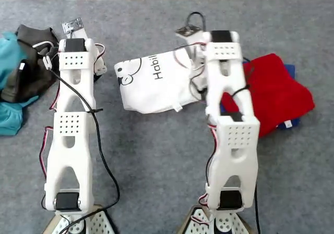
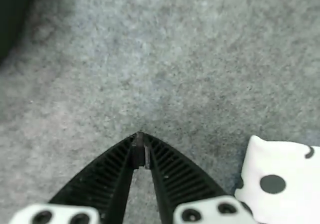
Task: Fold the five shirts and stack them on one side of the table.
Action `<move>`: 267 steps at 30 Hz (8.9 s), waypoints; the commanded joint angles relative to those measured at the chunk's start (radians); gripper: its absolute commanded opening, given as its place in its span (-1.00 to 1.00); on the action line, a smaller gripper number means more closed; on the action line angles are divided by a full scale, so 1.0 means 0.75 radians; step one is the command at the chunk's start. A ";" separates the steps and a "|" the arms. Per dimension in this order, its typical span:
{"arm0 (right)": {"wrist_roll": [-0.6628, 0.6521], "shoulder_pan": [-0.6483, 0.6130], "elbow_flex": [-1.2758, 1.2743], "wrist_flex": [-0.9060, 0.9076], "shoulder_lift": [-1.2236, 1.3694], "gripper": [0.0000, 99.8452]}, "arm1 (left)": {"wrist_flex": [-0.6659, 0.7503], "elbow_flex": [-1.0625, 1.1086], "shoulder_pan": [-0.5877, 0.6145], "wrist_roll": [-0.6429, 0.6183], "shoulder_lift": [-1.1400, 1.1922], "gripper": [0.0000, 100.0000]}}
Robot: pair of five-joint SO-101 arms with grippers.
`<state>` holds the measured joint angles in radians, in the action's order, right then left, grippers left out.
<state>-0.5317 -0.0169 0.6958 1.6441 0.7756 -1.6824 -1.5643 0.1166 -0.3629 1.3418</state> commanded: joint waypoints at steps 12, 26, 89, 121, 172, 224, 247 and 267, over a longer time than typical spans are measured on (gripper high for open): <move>-0.110 -0.098 0.416 0.158 -0.224 -0.97 | -0.080 -0.138 0.071 0.055 -0.133 -0.94; -0.113 -0.100 -0.042 -0.176 -0.028 -0.97 | -0.045 -0.136 0.046 0.088 -0.092 -0.94; -0.039 -0.121 1.300 -0.104 0.740 -0.97 | 0.790 2.616 -0.404 0.117 -2.058 -0.95; -0.047 -0.147 1.302 -0.188 0.643 -0.97 | 0.878 2.362 -0.408 0.137 -1.751 -0.94; 0.931 -0.327 -1.003 -0.291 -0.989 -0.51 | 1.037 1.560 -0.032 0.203 -1.062 -0.94; 1.017 -0.286 -0.097 -0.145 -0.228 -0.93 | 1.066 1.572 -0.019 0.205 -1.058 -0.94; 0.824 -0.155 0.435 -0.053 -0.224 -0.97 | 1.066 1.572 -0.017 0.205 -1.058 -0.94; 0.299 0.460 0.774 0.158 -0.228 -0.97 | 1.066 1.574 -0.017 0.205 -1.058 -0.94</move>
<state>-0.2601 0.2424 1.2206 1.7499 0.6145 -0.8907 -0.3399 0.0890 -0.2186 0.6007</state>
